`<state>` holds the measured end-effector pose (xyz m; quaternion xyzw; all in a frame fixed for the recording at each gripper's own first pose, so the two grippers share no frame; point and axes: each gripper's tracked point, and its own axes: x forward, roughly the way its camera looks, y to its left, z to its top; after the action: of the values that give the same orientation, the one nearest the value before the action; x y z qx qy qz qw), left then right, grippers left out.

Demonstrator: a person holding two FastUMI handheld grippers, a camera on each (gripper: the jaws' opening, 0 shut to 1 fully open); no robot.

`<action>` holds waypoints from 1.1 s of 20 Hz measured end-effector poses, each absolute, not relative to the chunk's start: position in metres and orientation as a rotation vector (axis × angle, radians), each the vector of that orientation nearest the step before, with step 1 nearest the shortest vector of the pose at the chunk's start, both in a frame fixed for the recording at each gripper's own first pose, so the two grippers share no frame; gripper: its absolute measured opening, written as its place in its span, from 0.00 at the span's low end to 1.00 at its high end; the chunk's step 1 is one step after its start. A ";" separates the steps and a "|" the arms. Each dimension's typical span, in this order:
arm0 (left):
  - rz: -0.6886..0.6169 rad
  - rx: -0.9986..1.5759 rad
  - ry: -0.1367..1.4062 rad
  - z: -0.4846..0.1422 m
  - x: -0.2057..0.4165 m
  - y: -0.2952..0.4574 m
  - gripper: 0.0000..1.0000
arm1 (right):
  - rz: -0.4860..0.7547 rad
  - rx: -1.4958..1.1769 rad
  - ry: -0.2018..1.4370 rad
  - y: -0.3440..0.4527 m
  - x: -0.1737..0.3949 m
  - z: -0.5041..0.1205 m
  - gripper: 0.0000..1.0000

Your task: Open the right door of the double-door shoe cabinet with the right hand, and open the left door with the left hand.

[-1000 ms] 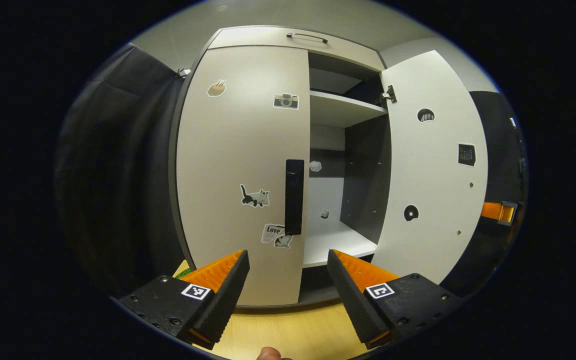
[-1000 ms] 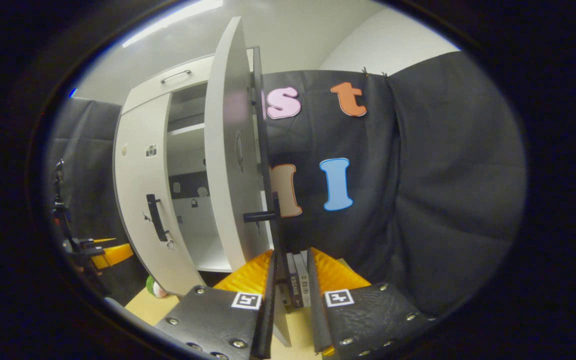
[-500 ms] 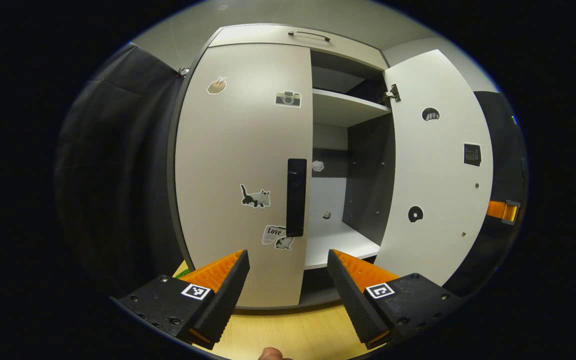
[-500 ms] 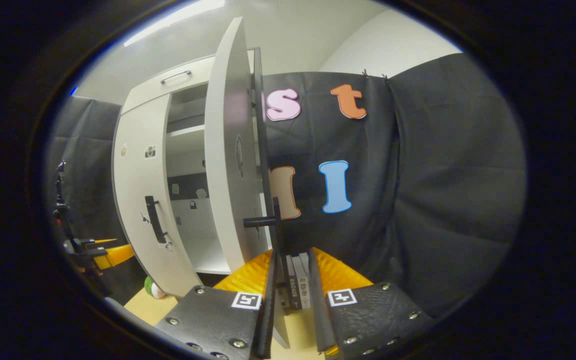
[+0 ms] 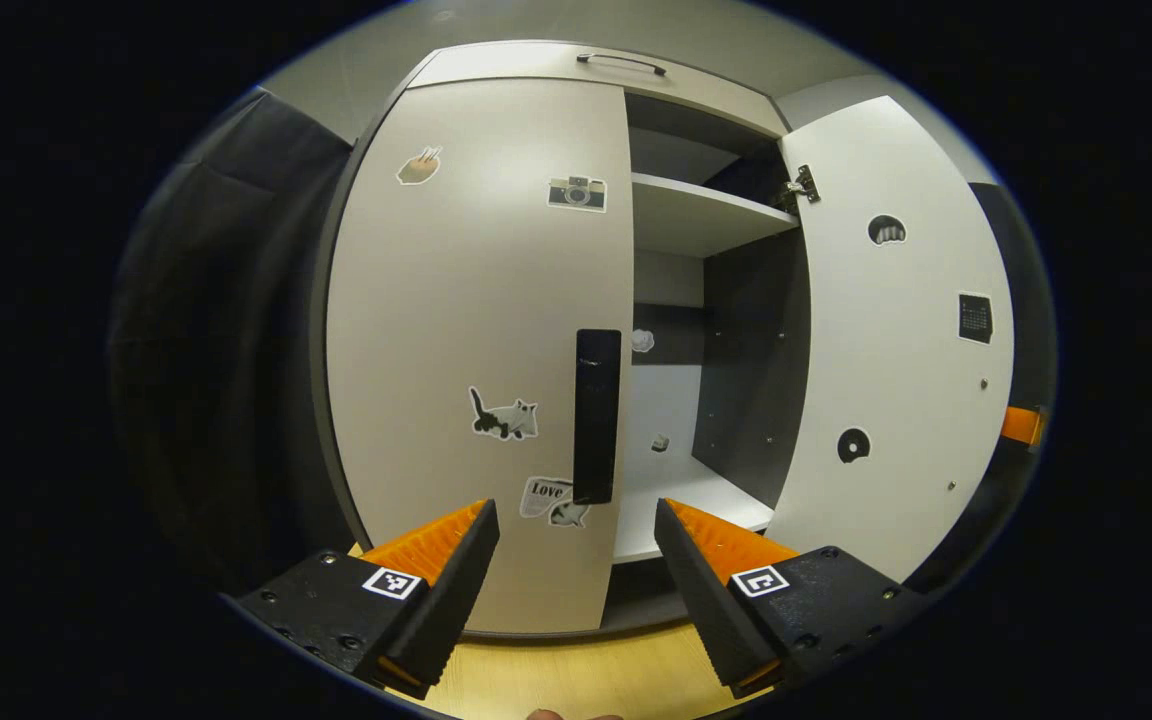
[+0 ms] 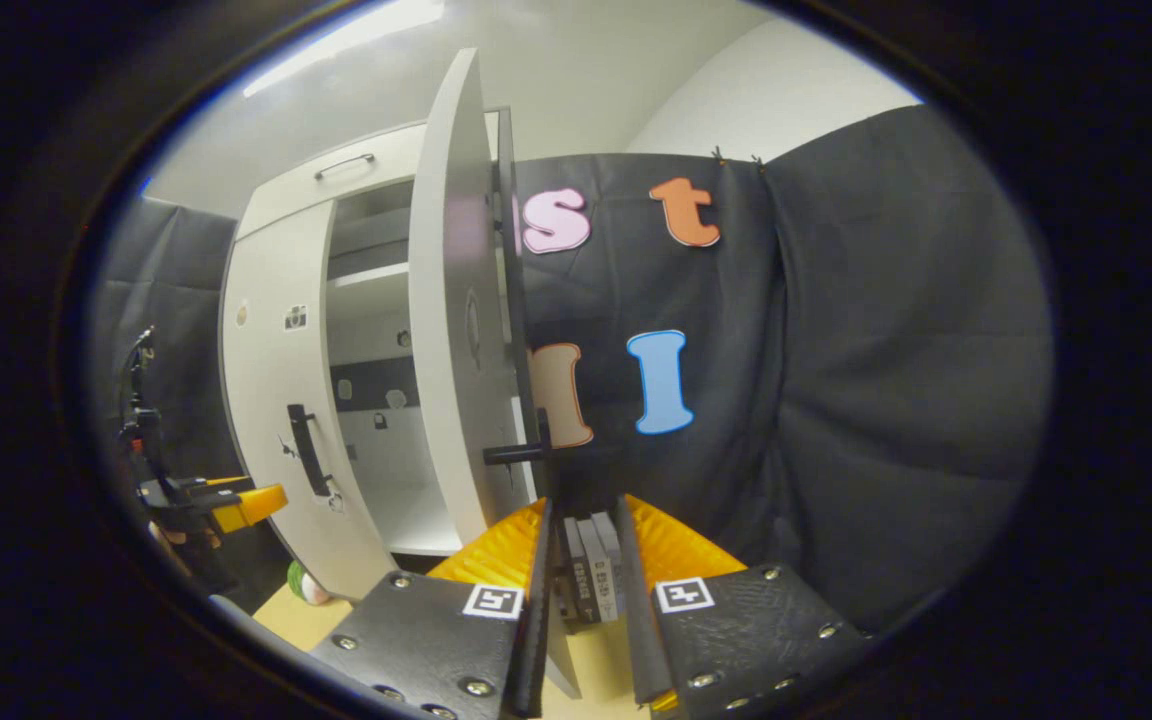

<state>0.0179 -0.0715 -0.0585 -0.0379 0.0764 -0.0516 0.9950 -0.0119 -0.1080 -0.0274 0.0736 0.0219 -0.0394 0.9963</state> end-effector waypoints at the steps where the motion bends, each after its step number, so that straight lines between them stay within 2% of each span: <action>1: -0.101 -0.070 0.148 -0.057 0.025 -0.071 0.97 | -0.086 0.142 0.038 -0.109 -0.015 -0.026 0.34; 7: -0.100 -0.027 0.129 -0.053 0.068 -0.077 0.96 | -0.152 0.118 0.026 -0.126 -0.029 -0.024 0.34; 9: -0.104 -0.018 0.121 -0.051 0.080 -0.080 0.92 | -0.168 0.130 0.028 -0.129 -0.033 -0.025 0.34; 10: -0.103 -0.008 0.117 -0.050 0.085 -0.081 0.84 | -0.173 0.140 0.031 -0.131 -0.036 -0.026 0.34; 11: -0.104 0.000 0.115 -0.049 0.091 -0.083 0.85 | -0.180 0.148 0.034 -0.132 -0.038 -0.027 0.28; 12: -0.103 0.004 0.116 -0.049 0.095 -0.085 0.82 | -0.193 0.151 0.033 -0.137 -0.042 -0.028 0.36; 13: -0.109 0.002 0.117 -0.049 0.099 -0.088 0.78 | -0.205 0.152 0.033 -0.139 -0.044 -0.028 0.36; 14: -0.109 -0.002 0.119 -0.050 0.101 -0.090 0.73 | -0.214 0.153 0.033 -0.141 -0.047 -0.028 0.44; 15: -0.116 -0.006 0.124 -0.051 0.104 -0.092 0.69 | -0.221 0.156 0.034 -0.142 -0.048 -0.028 0.36; 16: -0.120 -0.013 0.128 -0.054 0.106 -0.093 0.60 | -0.228 0.158 0.034 -0.145 -0.050 -0.028 0.36; 17: -0.109 -0.016 0.134 -0.055 0.106 -0.091 0.55 | -0.234 0.160 0.035 -0.146 -0.051 -0.029 0.36; 18: -0.115 -0.029 0.127 -0.054 0.108 -0.091 0.39 | -0.239 0.163 0.036 -0.148 -0.053 -0.029 0.36; 22: -0.109 -0.035 0.147 -0.055 0.104 -0.090 0.30 | -0.232 0.185 0.042 -0.147 -0.053 -0.030 0.36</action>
<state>0.1039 -0.0896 -0.0550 -0.0177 0.0734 -0.0545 0.9957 -0.0528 -0.1466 -0.0296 0.0921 0.0211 -0.1157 0.9888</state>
